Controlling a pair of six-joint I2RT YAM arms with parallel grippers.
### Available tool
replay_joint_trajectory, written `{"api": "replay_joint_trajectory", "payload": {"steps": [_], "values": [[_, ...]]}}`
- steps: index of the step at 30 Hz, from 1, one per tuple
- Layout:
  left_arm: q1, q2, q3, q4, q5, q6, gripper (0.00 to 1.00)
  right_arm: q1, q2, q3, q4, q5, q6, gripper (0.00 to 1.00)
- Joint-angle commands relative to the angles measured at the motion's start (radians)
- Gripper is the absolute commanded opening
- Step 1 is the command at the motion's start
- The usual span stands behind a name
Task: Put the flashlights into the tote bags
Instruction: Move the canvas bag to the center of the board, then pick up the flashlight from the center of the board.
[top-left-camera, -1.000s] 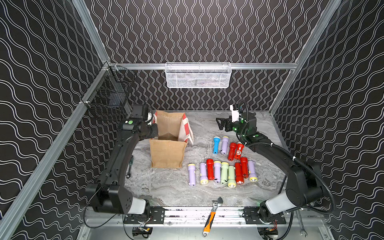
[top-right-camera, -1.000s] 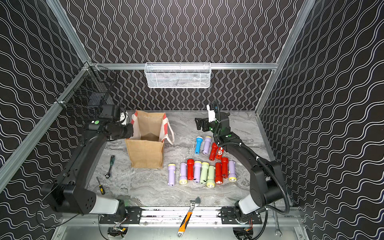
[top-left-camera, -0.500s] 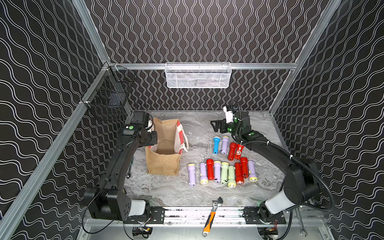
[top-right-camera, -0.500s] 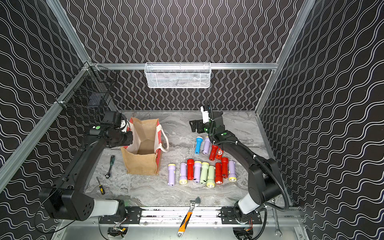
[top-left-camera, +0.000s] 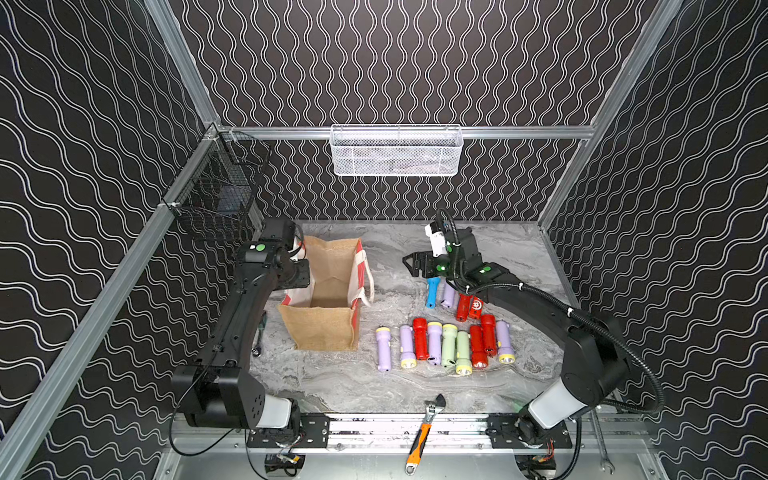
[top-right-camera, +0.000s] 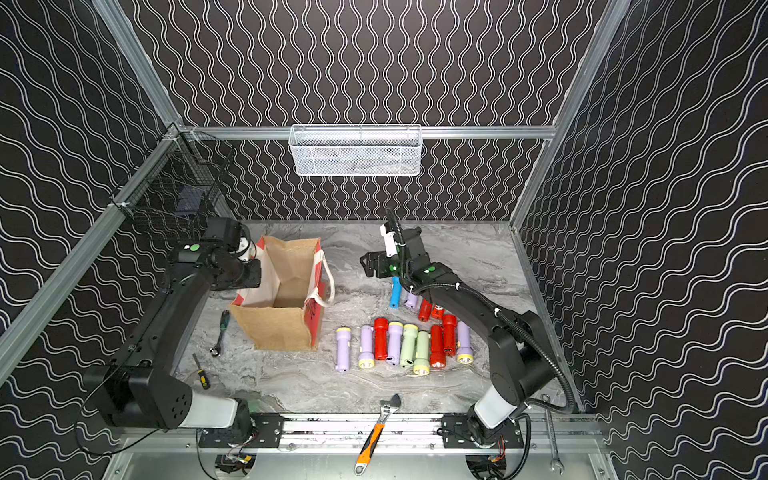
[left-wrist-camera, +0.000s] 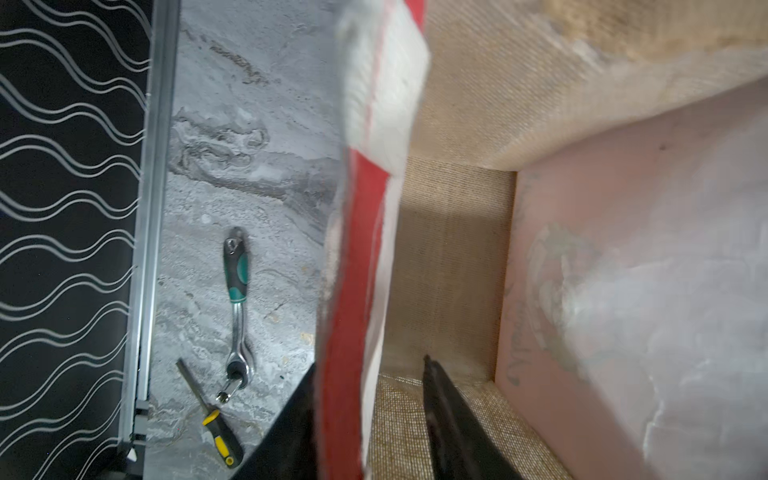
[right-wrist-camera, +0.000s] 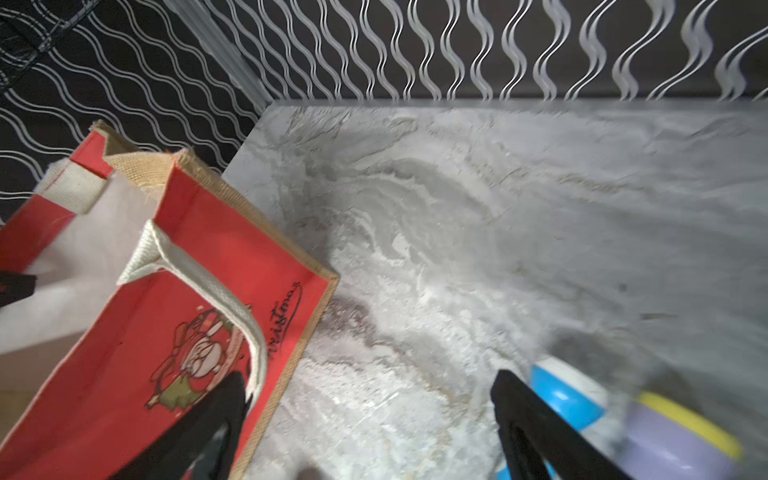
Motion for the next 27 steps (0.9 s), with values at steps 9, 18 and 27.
{"api": "replay_joint_trajectory", "payload": {"steps": [9,18,27], "values": [[0.119,-0.160,-0.193,0.157,0.080,-0.128,0.47,0.131,-0.022,-0.002,-0.217,0.045,0.141,0.91],[0.128,-0.278,-0.211,0.230,0.220,-0.158,0.47,0.295,0.005,0.001,-0.331,0.180,0.251,0.87],[0.131,-0.445,-0.245,0.277,0.171,-0.200,0.47,0.444,0.127,0.088,-0.459,0.284,0.308,0.81]]}}
